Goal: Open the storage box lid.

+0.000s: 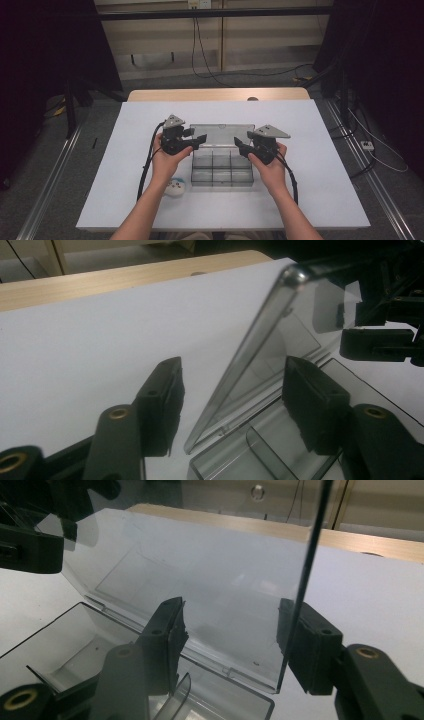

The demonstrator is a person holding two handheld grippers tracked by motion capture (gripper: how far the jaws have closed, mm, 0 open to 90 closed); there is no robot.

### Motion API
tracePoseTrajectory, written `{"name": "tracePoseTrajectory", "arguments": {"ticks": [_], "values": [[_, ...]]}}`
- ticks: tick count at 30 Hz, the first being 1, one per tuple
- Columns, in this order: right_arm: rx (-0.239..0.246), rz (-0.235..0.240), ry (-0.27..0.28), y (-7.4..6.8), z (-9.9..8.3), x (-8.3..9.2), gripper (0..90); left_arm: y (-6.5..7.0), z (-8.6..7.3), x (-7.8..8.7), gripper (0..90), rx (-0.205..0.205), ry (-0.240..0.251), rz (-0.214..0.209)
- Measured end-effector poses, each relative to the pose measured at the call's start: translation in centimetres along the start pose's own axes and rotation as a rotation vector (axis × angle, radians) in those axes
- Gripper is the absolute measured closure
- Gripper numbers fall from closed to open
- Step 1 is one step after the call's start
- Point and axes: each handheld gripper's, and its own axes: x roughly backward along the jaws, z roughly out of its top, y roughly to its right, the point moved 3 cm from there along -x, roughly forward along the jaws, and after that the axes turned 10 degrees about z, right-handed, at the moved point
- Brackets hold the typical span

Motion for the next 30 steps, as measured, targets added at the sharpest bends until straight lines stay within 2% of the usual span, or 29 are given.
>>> {"name": "tracePoseTrajectory", "arguments": {"ticks": [8,13,22,30], "values": [[-0.014,-0.009,0.002,0.2,0.3,-0.4,44.1,0.2,0.3,-0.4,50.8,-0.015,0.011,0.01],[-0.02,-0.011,0.003,0.3,0.3,-0.6,42.4,0.3,0.5,-0.8,50.7,-0.017,0.01,0.029],[-0.041,-0.016,0.01,0.5,0.7,-1.2,39.1,0.1,0.6,-1.5,51.7,0.003,0.011,0.048],[-0.056,-0.013,0.016,0.8,1.2,-1.9,34.7,-0.2,0.7,-1.9,51.9,0.025,0.006,0.045]]}}
